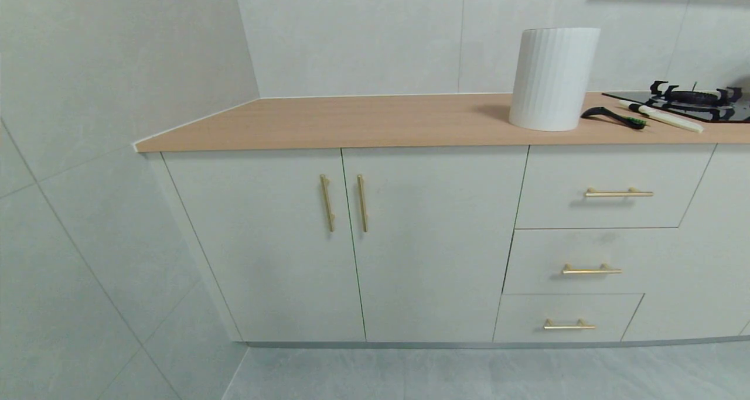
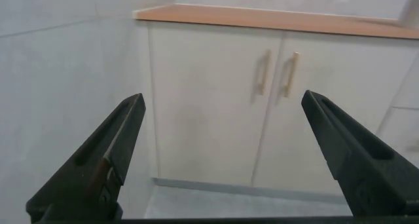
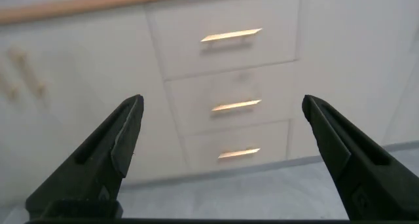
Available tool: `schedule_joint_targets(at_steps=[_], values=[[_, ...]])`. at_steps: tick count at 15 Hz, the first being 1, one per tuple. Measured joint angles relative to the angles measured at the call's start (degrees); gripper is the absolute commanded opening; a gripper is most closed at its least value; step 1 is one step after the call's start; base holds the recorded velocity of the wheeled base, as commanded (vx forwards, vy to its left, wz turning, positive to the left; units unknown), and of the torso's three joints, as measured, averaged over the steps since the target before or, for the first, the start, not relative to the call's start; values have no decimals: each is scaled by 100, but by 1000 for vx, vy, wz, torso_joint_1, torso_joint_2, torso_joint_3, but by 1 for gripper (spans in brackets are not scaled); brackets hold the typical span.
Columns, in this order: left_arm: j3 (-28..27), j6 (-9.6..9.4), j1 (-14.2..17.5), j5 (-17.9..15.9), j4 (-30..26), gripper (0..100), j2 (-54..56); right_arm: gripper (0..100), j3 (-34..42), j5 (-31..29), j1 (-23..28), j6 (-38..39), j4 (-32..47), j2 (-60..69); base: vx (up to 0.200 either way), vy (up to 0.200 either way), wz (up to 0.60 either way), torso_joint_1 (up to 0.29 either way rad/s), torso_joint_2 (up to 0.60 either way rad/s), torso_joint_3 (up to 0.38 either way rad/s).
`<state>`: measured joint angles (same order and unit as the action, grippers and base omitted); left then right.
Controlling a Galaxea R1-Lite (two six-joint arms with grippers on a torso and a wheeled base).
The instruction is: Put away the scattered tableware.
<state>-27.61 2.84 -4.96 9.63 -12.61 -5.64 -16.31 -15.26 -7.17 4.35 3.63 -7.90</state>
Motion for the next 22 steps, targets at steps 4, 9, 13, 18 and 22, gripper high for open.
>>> schedule_joint_targets(at_steps=[4, 9, 13, 18, 22], values=[[333, -151, 503, -145, 10, 100, 308, 100, 355, 260, 779, -9, 60, 347, 0, 0, 0, 0, 0, 0], [1723, -229, 510, -184, 451, 100, 532, 100, 1513, 238, 761, -739, -658, 675, 0, 0, 0, 0, 0, 0], [2634, -584, 491, -950, 1296, 100, 555, 100, 1613, 820, 728, -758, -667, 774, 0, 0, 0, 0, 0, 0], [2754, -339, 480, -1143, 1240, 100, 560, 100, 1631, 1663, 714, -318, -388, 797, 0, 0, 0, 0, 0, 0], [2761, -344, 478, -1141, 1251, 100, 562, 100, 1631, 1685, 709, -443, -379, 797, 0, 0, 0, 0, 0, 0]])
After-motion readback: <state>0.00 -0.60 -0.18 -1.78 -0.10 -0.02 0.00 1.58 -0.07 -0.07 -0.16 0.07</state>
